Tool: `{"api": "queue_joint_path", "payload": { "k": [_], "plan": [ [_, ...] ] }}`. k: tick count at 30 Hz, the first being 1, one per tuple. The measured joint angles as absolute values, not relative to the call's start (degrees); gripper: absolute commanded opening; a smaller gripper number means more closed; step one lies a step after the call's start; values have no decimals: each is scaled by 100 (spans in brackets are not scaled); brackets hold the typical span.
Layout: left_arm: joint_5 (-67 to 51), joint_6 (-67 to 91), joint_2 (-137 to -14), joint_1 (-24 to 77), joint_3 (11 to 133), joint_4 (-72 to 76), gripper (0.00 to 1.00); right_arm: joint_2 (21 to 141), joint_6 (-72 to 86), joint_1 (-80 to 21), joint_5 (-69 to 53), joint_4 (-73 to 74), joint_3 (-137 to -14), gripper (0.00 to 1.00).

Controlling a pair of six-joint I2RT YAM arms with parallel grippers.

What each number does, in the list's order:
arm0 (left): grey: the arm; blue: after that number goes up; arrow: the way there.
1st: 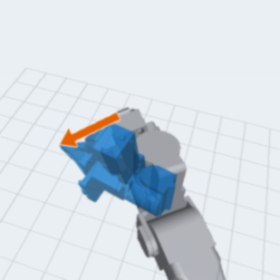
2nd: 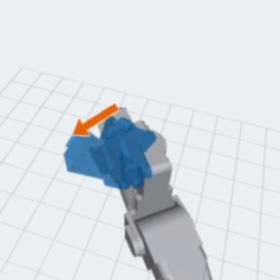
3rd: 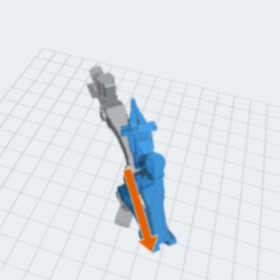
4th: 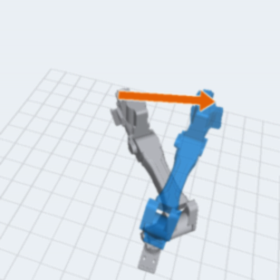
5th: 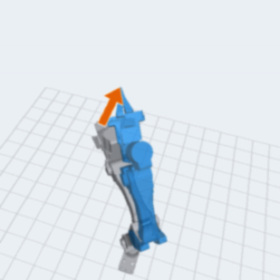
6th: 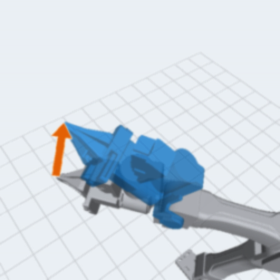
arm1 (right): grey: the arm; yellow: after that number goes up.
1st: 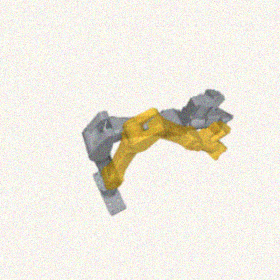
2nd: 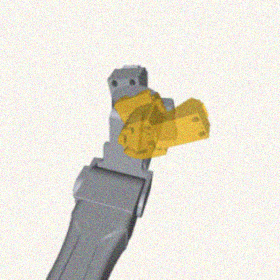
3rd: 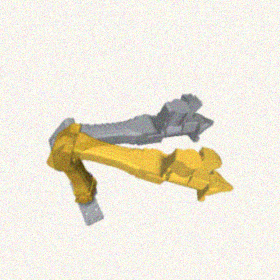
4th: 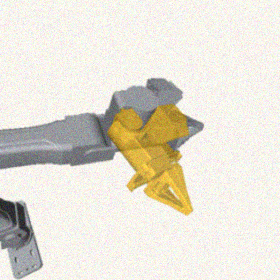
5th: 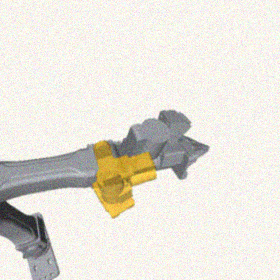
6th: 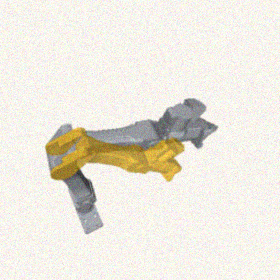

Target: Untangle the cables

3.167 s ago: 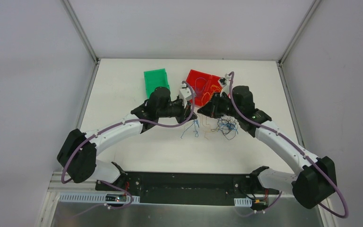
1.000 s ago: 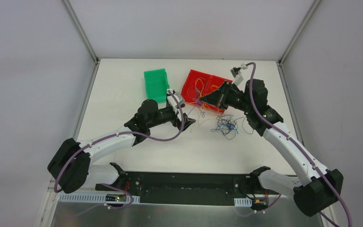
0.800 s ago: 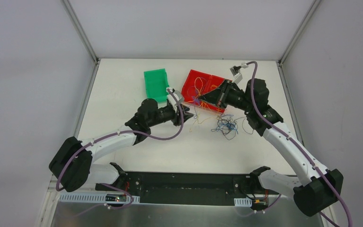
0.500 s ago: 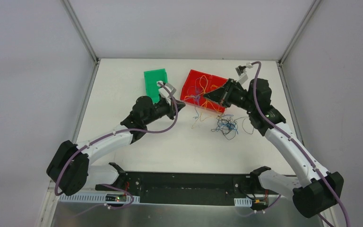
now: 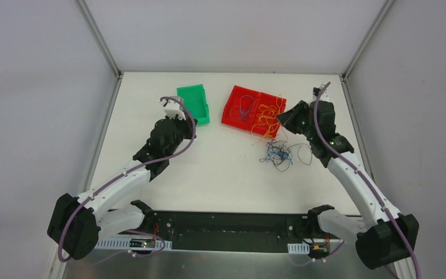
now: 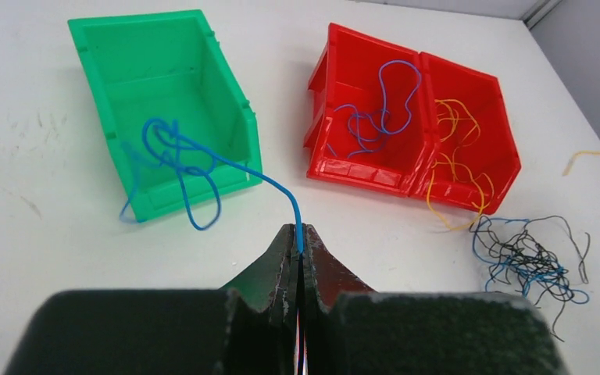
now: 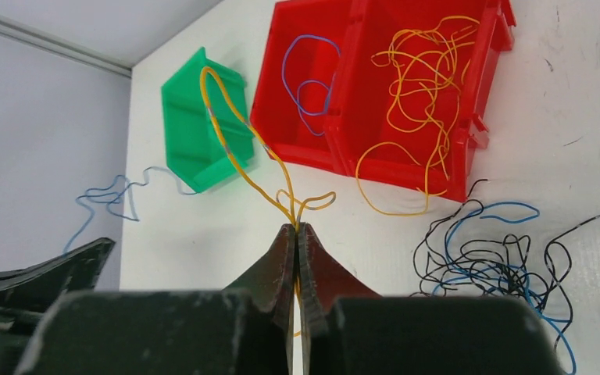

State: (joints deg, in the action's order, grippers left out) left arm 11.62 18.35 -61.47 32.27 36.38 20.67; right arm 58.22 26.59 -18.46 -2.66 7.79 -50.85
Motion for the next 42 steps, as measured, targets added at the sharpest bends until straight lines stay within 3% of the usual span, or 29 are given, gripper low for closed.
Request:
{"api": "queue_joint_path", "payload": {
  "k": [10,23,30,37,42],
  "plan": [
    [1041,1938,-5881,3227,3632,2008,0,7712,2261,-1852,-163,926,-5857,0],
    [799,2023,-5848,3227,3638,1905,0,10960,939,-2071,1485,1669,-8925,0],
    [694,2062,-5848,3227,3638,1811,0,12097,504,-2180,2080,1975,-9225,0],
    [657,2064,-5848,3227,3640,1769,0,13098,250,-2379,2473,2853,-10551,0],
    [655,2064,-5848,3227,3640,1763,0,13152,220,-2408,2539,3173,-10656,18]
  ]
}}
